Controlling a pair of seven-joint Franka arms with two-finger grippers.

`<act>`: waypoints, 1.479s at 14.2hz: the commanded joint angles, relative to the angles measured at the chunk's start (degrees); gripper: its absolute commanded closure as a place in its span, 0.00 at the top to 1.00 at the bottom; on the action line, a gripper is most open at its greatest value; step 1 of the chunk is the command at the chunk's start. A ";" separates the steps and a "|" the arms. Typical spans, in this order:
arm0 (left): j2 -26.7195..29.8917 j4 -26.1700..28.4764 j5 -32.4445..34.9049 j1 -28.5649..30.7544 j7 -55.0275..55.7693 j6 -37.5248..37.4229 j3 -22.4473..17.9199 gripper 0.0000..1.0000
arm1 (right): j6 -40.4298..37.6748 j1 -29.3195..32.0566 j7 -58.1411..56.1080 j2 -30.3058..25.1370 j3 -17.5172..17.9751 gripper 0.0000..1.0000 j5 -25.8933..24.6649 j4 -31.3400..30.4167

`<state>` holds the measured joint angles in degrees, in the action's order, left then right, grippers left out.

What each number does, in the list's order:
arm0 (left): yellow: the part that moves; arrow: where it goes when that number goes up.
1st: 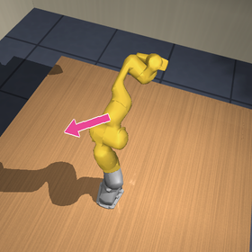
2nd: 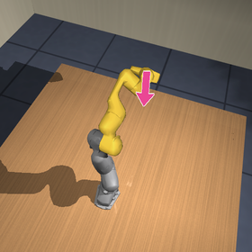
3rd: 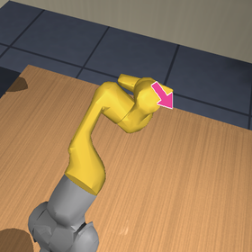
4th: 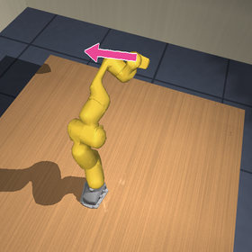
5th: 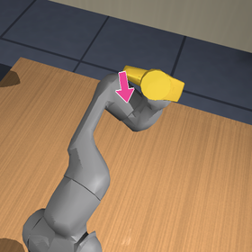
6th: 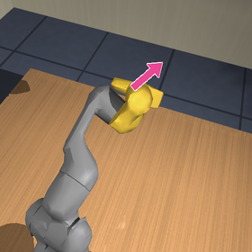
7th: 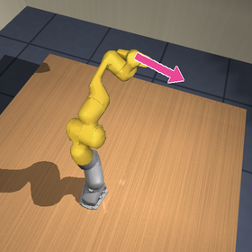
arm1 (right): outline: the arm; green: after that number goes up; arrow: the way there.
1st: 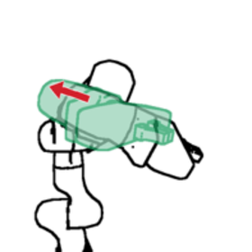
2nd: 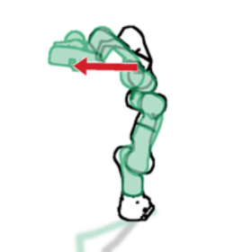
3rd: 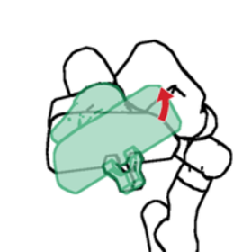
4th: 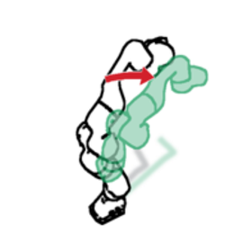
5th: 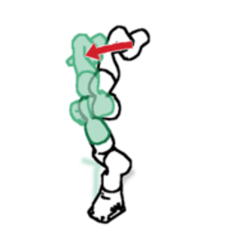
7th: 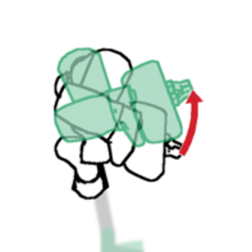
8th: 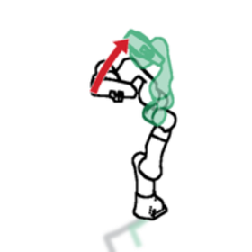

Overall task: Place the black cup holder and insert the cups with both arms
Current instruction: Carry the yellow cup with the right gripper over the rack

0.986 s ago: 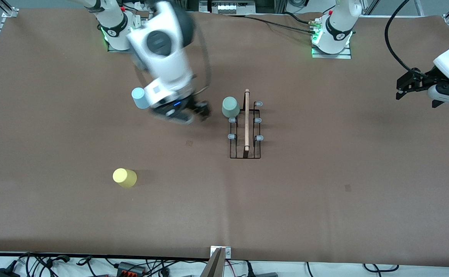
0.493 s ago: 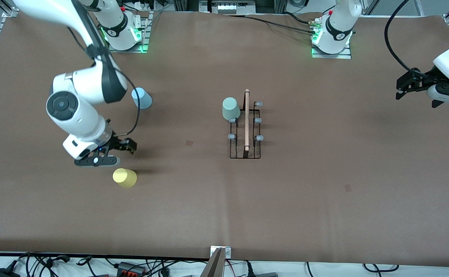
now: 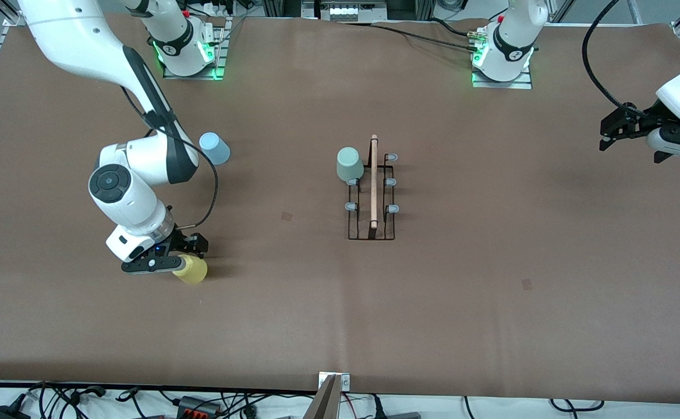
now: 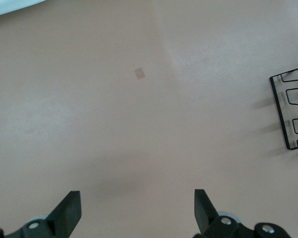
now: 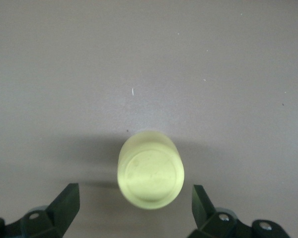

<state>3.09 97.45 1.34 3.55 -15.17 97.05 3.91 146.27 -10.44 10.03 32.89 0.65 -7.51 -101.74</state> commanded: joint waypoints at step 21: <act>-0.80 -1.56 -0.46 0.23 -1.79 -0.46 0.05 1.00 | -23.05 -27.33 39.52 -3.38 -0.65 0.00 0.74 21.38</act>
<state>3.09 97.43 1.34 3.55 -15.31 97.05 3.90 124.49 -34.67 44.61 22.72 1.03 -7.29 -89.09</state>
